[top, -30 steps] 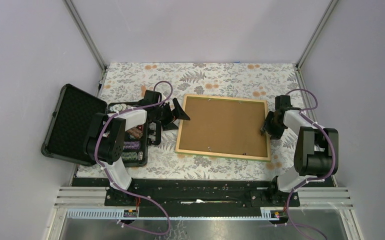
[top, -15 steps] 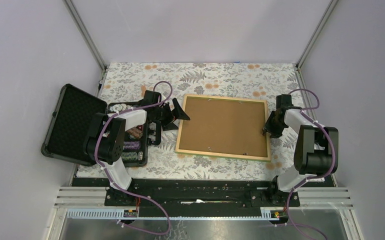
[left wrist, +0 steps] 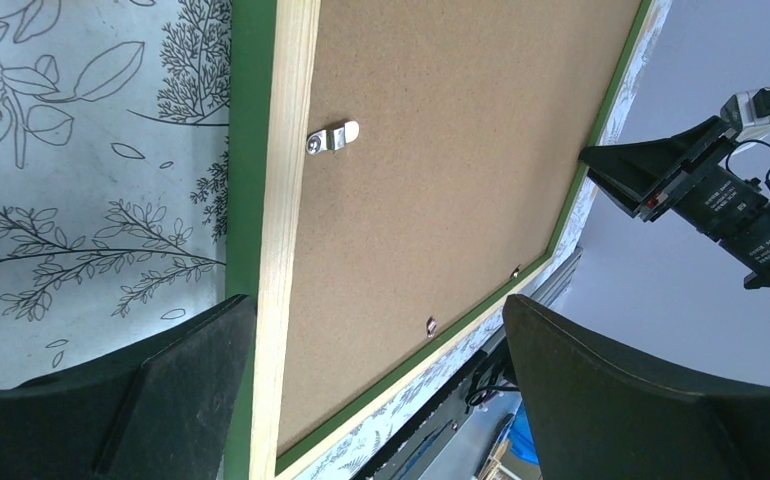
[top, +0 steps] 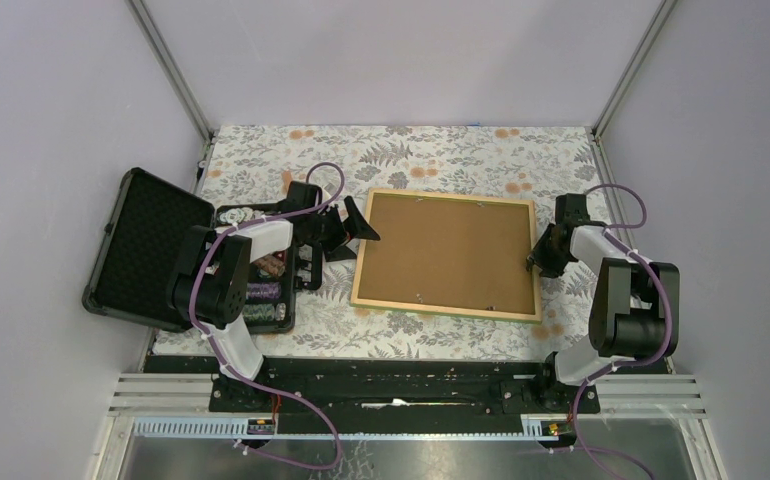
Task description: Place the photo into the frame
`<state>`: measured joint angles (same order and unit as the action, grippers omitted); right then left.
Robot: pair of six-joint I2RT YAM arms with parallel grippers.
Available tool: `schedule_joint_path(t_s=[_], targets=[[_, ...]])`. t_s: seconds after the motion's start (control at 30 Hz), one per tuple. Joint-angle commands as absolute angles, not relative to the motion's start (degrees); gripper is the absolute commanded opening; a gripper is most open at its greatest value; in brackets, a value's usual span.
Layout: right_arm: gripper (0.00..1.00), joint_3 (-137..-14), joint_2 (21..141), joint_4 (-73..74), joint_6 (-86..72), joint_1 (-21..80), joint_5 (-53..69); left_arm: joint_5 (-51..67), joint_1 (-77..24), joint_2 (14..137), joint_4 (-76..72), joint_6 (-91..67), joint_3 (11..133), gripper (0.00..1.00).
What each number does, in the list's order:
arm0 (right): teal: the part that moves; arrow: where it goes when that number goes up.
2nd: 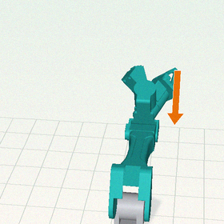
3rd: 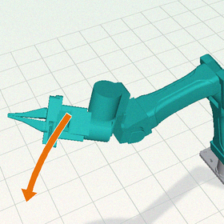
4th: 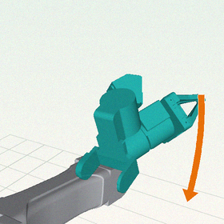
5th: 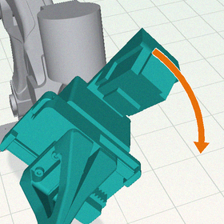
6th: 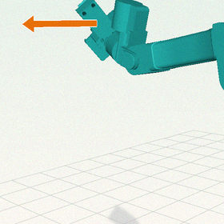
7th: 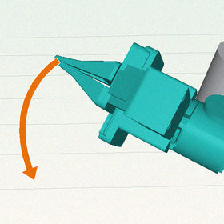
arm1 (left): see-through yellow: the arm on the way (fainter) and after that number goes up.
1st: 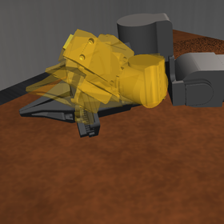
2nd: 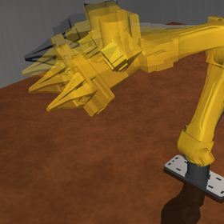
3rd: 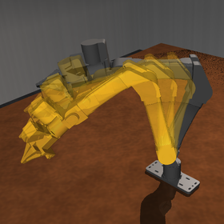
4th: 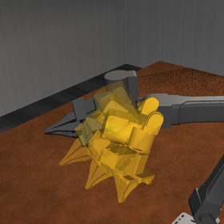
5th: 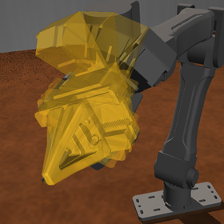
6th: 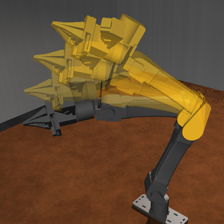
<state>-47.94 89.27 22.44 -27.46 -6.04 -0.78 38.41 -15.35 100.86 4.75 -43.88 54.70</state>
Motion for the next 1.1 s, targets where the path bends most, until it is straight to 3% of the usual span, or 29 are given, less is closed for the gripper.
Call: schedule_joint_path(t_s=[0.0, 0.17, 0.2, 0.27, 0.3, 0.37, 0.7, 1.07], targets=[[0.00, -46.8, 91.2, 16.5, -32.3, -5.1, 6.5, 42.1, -15.6, 99.5, 1.2, -45.4, 54.2, 0.99], [0.02, -46.9, 90.7, 16.4, -31.3, -5.1, 7.3, 41.8, -15.6, 99.3, 1.1, -45.4, 54.1, 0.99], [0.11, -47.6, 91.0, 17.2, -30.3, -5.1, 7.6, 41.8, -15.6, 99.4, 1.1, -45.4, 54.1, 0.99], [0.48, -49.5, 91.7, 19.3, -28.4, -5.1, 7.0, 41.7, -15.7, 99.4, 1.1, -45.4, 54.1, 0.99], [0.61, -50.0, 91.9, 19.9, -27.4, -5.1, 6.9, 41.6, -15.7, 99.4, 1.1, -45.4, 54.0, 0.99], [0.73, -50.8, 92.0, 20.2, -25.8, -5.1, 7.4, 41.7, -15.7, 99.5, 1.1, -45.4, 54.0, 0.99], [0.78, -56.8, 97.1, 19.1, -22.1, -5.1, 12.2, 39.3, -17.8, 99.0, 2.0, -44.6, 53.5, 0.99], [0.79, -69.8, 107.3, 18.6, -20.9, -4.2, 21.4, 31.6, -33.7, 91.7, 0.2, -50.9, 44.4, 0.99]])
